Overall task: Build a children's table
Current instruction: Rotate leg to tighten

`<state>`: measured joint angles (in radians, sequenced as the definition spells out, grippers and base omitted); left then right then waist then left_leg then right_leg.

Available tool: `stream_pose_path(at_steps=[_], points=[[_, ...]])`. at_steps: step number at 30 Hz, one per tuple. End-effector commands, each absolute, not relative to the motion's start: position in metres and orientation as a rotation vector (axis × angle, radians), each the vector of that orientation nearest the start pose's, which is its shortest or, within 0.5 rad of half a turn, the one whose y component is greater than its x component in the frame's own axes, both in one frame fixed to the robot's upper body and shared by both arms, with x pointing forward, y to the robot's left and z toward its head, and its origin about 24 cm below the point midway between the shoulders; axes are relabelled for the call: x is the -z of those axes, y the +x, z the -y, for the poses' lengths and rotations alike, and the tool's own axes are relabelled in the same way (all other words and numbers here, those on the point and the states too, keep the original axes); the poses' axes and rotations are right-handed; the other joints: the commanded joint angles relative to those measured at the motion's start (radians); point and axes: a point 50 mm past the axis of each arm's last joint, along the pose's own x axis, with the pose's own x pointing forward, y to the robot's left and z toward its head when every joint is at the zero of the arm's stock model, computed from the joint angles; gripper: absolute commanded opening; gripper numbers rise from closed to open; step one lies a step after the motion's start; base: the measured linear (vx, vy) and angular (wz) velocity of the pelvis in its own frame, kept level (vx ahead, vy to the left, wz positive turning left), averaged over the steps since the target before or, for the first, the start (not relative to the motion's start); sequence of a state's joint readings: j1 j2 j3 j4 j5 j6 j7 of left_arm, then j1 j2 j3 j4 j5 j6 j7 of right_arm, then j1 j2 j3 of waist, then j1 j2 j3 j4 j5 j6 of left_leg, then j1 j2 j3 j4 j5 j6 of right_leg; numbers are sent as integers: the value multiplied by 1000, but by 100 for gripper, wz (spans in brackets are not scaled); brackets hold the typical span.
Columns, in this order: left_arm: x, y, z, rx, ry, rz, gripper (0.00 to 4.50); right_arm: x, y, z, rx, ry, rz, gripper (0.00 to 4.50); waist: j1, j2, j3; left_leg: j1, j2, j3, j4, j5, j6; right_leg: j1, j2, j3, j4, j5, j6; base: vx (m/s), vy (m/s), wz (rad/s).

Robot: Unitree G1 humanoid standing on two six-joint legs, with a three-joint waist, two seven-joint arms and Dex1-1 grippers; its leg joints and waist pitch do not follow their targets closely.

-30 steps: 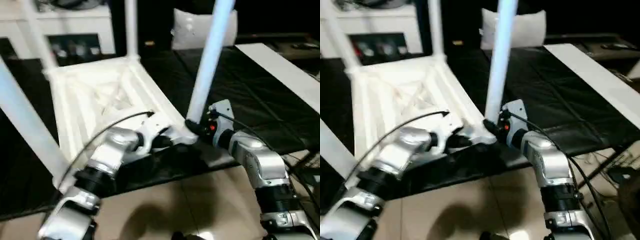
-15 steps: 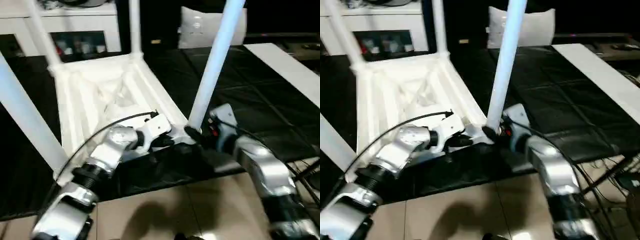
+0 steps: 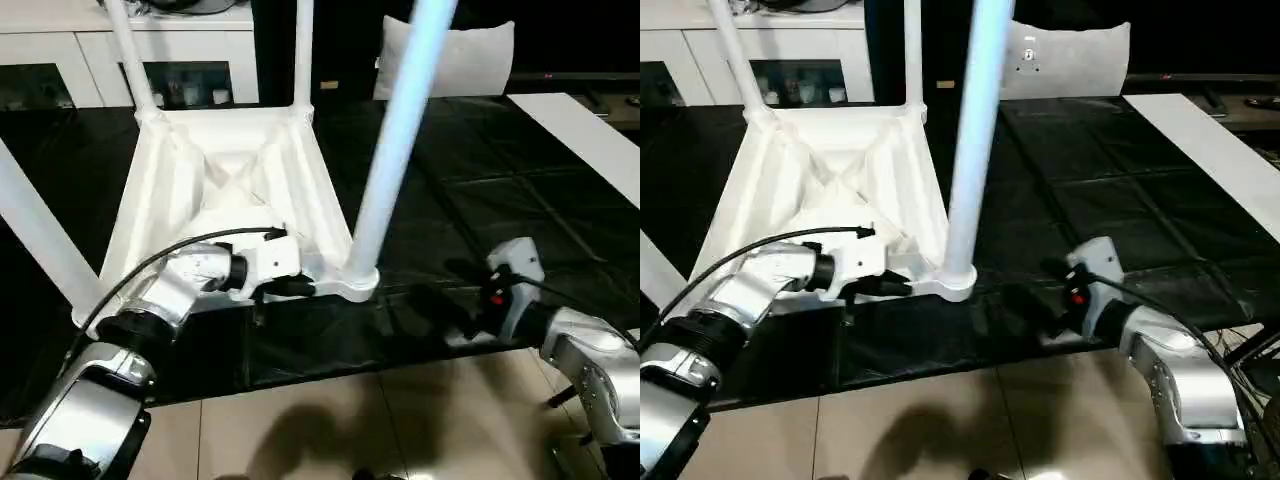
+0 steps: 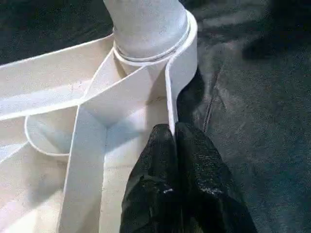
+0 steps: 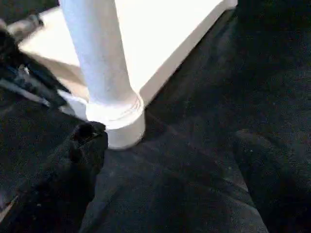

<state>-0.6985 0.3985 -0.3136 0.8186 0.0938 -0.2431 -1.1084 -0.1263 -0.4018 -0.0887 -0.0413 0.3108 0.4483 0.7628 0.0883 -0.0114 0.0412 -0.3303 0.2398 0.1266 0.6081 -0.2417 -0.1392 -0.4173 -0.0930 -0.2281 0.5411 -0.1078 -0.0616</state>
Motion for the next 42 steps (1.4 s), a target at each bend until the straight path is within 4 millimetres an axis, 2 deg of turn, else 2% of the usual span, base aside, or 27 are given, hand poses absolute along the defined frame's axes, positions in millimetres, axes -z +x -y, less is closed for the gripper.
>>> stream_pose_path(at_steps=[1, 6, 14, 15, 16, 17, 18, 19, 20, 21, 22, 23, 24, 25, 26, 27, 28, 31, 32, 33, 35, 36, 38, 39, 40, 41, 42], points=[[-82, 338, -140, 1251, 523, -156, 54, -70, 263, 196, -638, 36, -263, 450, -2, -5, -75, -18, -13, 30, -63, -89, 59, 86, -55, 49, -80, -450, 99, 0, 0, 0], [-80, 322, -138, 1108, 264, -44, 101, -65, 257, 167, -620, 70, -257, 450, -2, 1, -75, -18, 1, 27, -68, -64, 50, 85, -66, 59, -63, -404, 46, 0, 0, 0], [-66, 283, -141, 705, 22, -34, 176, -63, 247, 145, -579, 70, -199, 450, -12, -3, -67, -19, -4, 35, -68, -107, 59, 82, -55, 51, -83, -464, 83, 0, 0, 0], [-67, 275, -137, 661, 19, -18, 184, -60, 245, 144, -593, 29, -207, 450, -11, 19, -62, -66, 38, -53, -100, -174, 114, 121, -61, 21, -44, -379, 83, 0, 0, 0], [-67, 275, -137, 661, 19, -18, 187, -60, 245, 144, -593, 29, -207, 450, -22, 21, -55, -65, 65, -78, -115, -224, 128, 116, -56, 33, -25, -344, 65, -25, -80, 44], [-67, 275, -137, 661, 19, -18, 195, -60, 245, 144, -593, 29, -207, 450, -22, 21, -55, -65, 65, -78, -115, -224, 128, 116, -56, 33, -25, -344, 65, -8, -126, 66], [-59, 275, -139, 559, 6, -97, 208, -58, 243, 143, -602, 11, -215, 450, -39, 30, -39, -32, 122, -154, -172, -393, 153, 78, -27, 82, 83, -272, -31, -8, -126, 66], [-58, 274, -141, 517, -15, -100, 208, -58, 243, 142, -607, 6, -215, 450, -42, 20, -24, -24, 125, -175, -181, -442, 175, 63, -18, 112, 122, -300, -89, 10, -156, 72], [-58, 274, -141, 517, -15, -100, 221, -58, 243, 142, -607, 6, -215, 450, -37, 13, -21, -27, 103, -157, -167, -447, 182, 61, -23, 133, 118, -301, -124, 40, -225, 87], [-59, 274, -142, 492, -40, -96, 228, -58, 243, 142, -611, 4, -215, 450, -29, -20, -16, -57, -7, -94, -77, -390, 128, 67, -55, 152, 13, -502, -157, 40, -225, 87], [-62, 271, -143, 478, -55, -85, 233, -60, 242, 143, -622, 6, -198, 450, -9, -49, 2, 47, -124, 25, 155, -195, 91, -57, -102, 68, -148, -1009, 12, -38, -228, 75], [-63, 268, -143, 470, -63, -82, 238, -61, 242, 143, -628, 7, -187, 450, -17, -57, -12, 0, -106, 31, 157, -140, 88, -11, -118, 75, -130, -1095, 143, -11, -133, 27], [-65, 264, -144, 459, -41, -67, 254, -61, 242, 144, -630, 18, -192, 450, 20, -59, -46, -43, -89, 38, 89, -137, 109, 72, -112, 189, -65, -1033, 297, -11, -133, 27], [-66, 260, -144, 450, -22, -68, 254, -61, 242, 145, -636, 16, -190, 450, 44, -62, -40, -38, -73, 26, 61, -139, 145, 84, -143, 245, -68, -983, 305, 44, -95, 23], [-66, 257, -144, 444, -3, -60, 254, -61, 241, 145, -643, 13, -185, 450, 70, -62, -51, -18, -70, 13, 51, -94, 186, 84, -157, 296, -54, -841, 256, -34, -108, 31], [-67, 255, -144, 439, 6, -47, 254, -61, 241, 146, -653, 24, -187, 450, 81, -58, -53, -42, -74, -16, 51, -28, 203, 117, -177, 304, -43, -664, 146, -34, -108, 31], [-68, 253, -146, 399, -8, -43, 263, -61, 241, 146, -677, 31, -199, 450, 87, -51, -30, -23, -67, -18, 39, 19, 200, 86, -161, 278, -60, -621, 53, -44, -70, 17], [-69, 251, -148, 363, -16, -45, 290, -63, 239, 144, -726, 27, -203, 450, 58, -33, -7, 38, -36, 7, -38, -77, 202, 44, -49, 167, -77, -712, 27, -55, 10, 20], [-68, 250, -150, 352, -1, -49, 295, -63, 239, 144, -741, 18, -204, 450, 40, -4, -21, 75, 40, -14, -73, -271, 169, 47, -39, 144, -76, -558, 23, -59, 41, 27], [-68, 250, -150, 352, -1, -49, 297, -63, 239, 144, -741, 18, -204, 450, 32, 3, -24, 76, 58, -14, -84, -333, 152, 55, -40, 139, -74, -498, 13, -59, 41, 27], [-67, 247, -151, 347, 42, -56, 319, -63, 238, 141, -778, 6, -206, 450, 15, 3, -17, 47, 103, -22, -128, -494, 114, 88, -53, 142, -9, -362, 12, -36, 50, 14], [-66, 246, -154, 326, 44, -56, 330, -63, 239, 140, -791, 6, -202, 450, 1, -10, -2, 58, 50, -2, -111, -601, 68, 79, -76, 146, -57, -580, 39, -41, 50, 8], [-65, 246, -156, 298, 42, -56, 346, -64, 241, 138, -798, -2, -203, 450, -11, -20, -1, 97, -14, 17, -46, -493, 74, 47, -96, 115, -136, -817, 94, 0, 0, 0], [-64, 246, -158, 285, 50, -60, 346, -64, 245, 137, -786, 1, -209, 450, -39, -29, -8, 68, -21, 10, -33, -385, 93, 87, -89, 44, -163, -856, 188, 0, 0, 0], [-64, 246, -159, 282, 53, -62, 346, -65, 247, 137, -780, 4, -205, 450, -37, -5, -13, 61, 8, -7, -54, -418, 95, 107, -85, 41, -150, -788, 182, -1, 58, -13], [-63, 246, -160, 273, 64, -69, 371, -66, 249, 135, -785, -2, -198, 450, -44, 4, -16, 40, 50, -25, -87, -480, 101, 132, -77, 54, -102, -654, 154, 0, 0, 0], [-63, 247, -162, 254, 65, -72, 380, -67, 250, 134, -784, -8, -193, 450, -40, 16, -19, -1, 124, -59, -160, -633, 81, 148, -64, 118, 72, -284, 62, 0, 0, 0]])
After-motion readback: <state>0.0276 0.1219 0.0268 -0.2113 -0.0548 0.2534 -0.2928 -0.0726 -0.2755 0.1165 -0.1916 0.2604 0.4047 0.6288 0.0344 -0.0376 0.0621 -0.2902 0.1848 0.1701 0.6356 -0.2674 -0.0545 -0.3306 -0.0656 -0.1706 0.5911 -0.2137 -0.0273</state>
